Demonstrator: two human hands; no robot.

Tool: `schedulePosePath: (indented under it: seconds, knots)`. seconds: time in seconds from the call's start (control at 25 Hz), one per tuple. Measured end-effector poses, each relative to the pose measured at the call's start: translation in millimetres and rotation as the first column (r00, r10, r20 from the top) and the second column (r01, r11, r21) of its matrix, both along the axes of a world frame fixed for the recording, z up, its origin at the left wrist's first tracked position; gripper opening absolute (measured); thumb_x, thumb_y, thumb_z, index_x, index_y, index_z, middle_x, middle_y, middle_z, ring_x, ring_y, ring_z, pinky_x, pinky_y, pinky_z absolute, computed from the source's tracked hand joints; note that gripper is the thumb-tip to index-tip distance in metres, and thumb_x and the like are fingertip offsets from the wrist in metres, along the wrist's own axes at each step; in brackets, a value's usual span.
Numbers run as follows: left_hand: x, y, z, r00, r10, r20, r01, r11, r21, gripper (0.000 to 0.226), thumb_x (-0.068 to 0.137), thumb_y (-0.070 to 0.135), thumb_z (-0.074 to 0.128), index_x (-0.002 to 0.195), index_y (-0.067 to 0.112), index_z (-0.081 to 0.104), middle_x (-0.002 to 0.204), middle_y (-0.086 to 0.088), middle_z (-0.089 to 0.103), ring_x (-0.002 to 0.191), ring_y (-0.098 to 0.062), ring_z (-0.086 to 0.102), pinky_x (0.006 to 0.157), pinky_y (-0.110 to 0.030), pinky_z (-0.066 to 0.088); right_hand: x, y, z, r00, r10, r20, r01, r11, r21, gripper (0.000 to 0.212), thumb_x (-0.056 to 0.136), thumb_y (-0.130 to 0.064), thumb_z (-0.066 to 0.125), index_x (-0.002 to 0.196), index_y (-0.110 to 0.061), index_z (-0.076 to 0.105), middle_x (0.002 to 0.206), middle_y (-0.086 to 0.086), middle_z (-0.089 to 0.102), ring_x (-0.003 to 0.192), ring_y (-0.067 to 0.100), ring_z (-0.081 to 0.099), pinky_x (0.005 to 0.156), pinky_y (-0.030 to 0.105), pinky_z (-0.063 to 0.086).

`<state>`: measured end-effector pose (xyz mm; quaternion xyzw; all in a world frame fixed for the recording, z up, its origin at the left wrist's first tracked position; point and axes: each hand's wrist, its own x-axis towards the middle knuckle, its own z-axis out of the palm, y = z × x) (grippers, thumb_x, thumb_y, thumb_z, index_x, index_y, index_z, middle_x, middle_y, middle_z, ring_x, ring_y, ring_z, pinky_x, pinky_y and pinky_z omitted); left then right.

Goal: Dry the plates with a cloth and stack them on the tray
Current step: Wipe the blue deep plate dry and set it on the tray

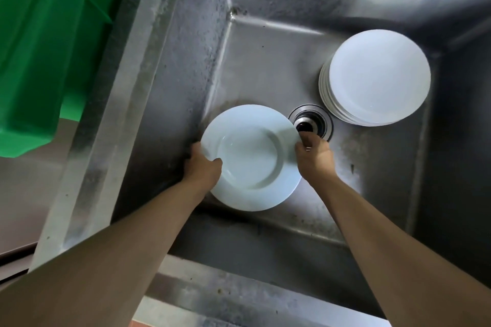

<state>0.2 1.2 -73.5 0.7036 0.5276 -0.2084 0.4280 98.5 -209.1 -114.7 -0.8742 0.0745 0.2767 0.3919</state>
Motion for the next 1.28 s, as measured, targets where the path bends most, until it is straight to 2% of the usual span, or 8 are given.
schedulePosePath:
  seconds: [0.2, 0.4, 0.52, 0.64, 0.76, 0.92, 1.08, 1.28]
  knots:
    - [5, 3, 11, 0.989, -0.040, 0.140, 0.041, 0.999, -0.004, 0.066, 0.089, 0.010, 0.062, 0.148, 0.029, 0.036, 0.135, 0.001, 0.049, 0.112, -0.020, 0.047, 0.093, -0.040, 0.046, -1, -13, 20, 0.977, -0.213, -0.003, 0.213, 0.977, 0.022, 0.026, 0.094, -0.015, 0.057, 0.112, -0.028, 0.071, 0.076, -0.024, 0.060, 0.064, -0.008, 0.057, 0.048, 0.004, 0.039]
    - [11, -3, 43, 0.977, -0.133, 0.169, 0.123, 0.990, 0.072, 0.053, 0.088, 0.017, 0.065, 0.137, 0.026, 0.050, 0.121, 0.007, 0.056, 0.106, -0.019, 0.056, 0.080, -0.034, 0.047, -7, -38, 55, 0.936, -0.353, 0.005, 0.353, 0.936, 0.000, 0.016, 0.094, -0.029, 0.066, 0.109, -0.023, 0.068, 0.080, -0.016, 0.064, 0.069, -0.005, 0.057, 0.054, 0.015, 0.041]
    - [16, -8, 60, 0.981, -0.128, 0.149, 0.113, 0.988, 0.103, 0.041, 0.086, 0.016, 0.068, 0.126, 0.020, 0.062, 0.110, 0.005, 0.064, 0.096, -0.018, 0.063, 0.072, -0.026, 0.050, -13, -51, 69, 0.929, -0.370, 0.002, 0.369, 0.928, -0.039, 0.020, 0.094, -0.031, 0.069, 0.109, -0.017, 0.068, 0.087, -0.005, 0.066, 0.073, 0.009, 0.060, 0.070, 0.026, 0.047]
    - [24, -16, 75, 0.989, -0.035, 0.144, 0.021, 0.995, 0.100, 0.019, 0.080, 0.008, 0.067, 0.090, 0.024, 0.071, 0.089, 0.004, 0.066, 0.073, -0.015, 0.062, 0.063, -0.018, 0.046, -15, -62, 81, 0.931, -0.363, -0.044, 0.357, 0.929, -0.099, 0.025, 0.094, -0.031, 0.070, 0.112, -0.014, 0.073, 0.095, 0.001, 0.070, 0.088, 0.022, 0.066, 0.079, 0.032, 0.053]
    - [33, -22, 86, 0.987, 0.065, 0.150, -0.080, 0.992, 0.100, 0.027, 0.076, 0.005, 0.068, 0.062, 0.022, 0.054, 0.073, 0.002, 0.062, 0.062, -0.021, 0.057, 0.064, -0.022, 0.045, -16, -72, 90, 0.917, -0.376, -0.129, 0.358, 0.923, -0.142, 0.019, 0.094, -0.027, 0.070, 0.106, -0.013, 0.077, 0.092, 0.005, 0.074, 0.079, 0.022, 0.069, 0.067, 0.027, 0.057]
    - [47, -25, 97, 0.982, 0.093, 0.167, -0.109, 0.990, 0.085, 0.017, 0.077, 0.004, 0.071, 0.069, 0.016, 0.062, 0.080, -0.003, 0.066, 0.067, -0.022, 0.062, 0.067, -0.028, 0.052, -11, -77, 103, 0.894, -0.401, -0.199, 0.358, 0.908, -0.218, 0.011, 0.091, -0.021, 0.071, 0.082, -0.015, 0.073, 0.071, 0.003, 0.069, 0.049, 0.017, 0.063, 0.042, 0.020, 0.044]
    - [57, -29, 103, 0.984, 0.092, 0.151, -0.103, 0.993, 0.065, 0.014, 0.079, 0.003, 0.072, 0.077, 0.015, 0.064, 0.090, -0.010, 0.070, 0.078, -0.028, 0.070, 0.083, -0.044, 0.062, -8, -79, 112, 0.871, -0.428, -0.241, 0.359, 0.890, -0.281, 0.012, 0.089, -0.016, 0.072, 0.079, -0.011, 0.070, 0.065, 0.012, 0.069, 0.045, 0.023, 0.063, 0.045, 0.028, 0.050]
    - [61, -32, 112, 0.986, 0.097, 0.137, -0.104, 0.994, 0.045, 0.020, 0.082, -0.003, 0.068, 0.071, 0.013, 0.061, 0.084, -0.013, 0.067, 0.072, -0.028, 0.065, 0.077, -0.046, 0.061, -12, -80, 114, 0.821, -0.464, -0.332, 0.393, 0.882, -0.260, 0.019, 0.091, -0.014, 0.071, 0.100, 0.003, 0.067, 0.082, 0.019, 0.071, 0.057, 0.029, 0.068, 0.063, 0.039, 0.064]
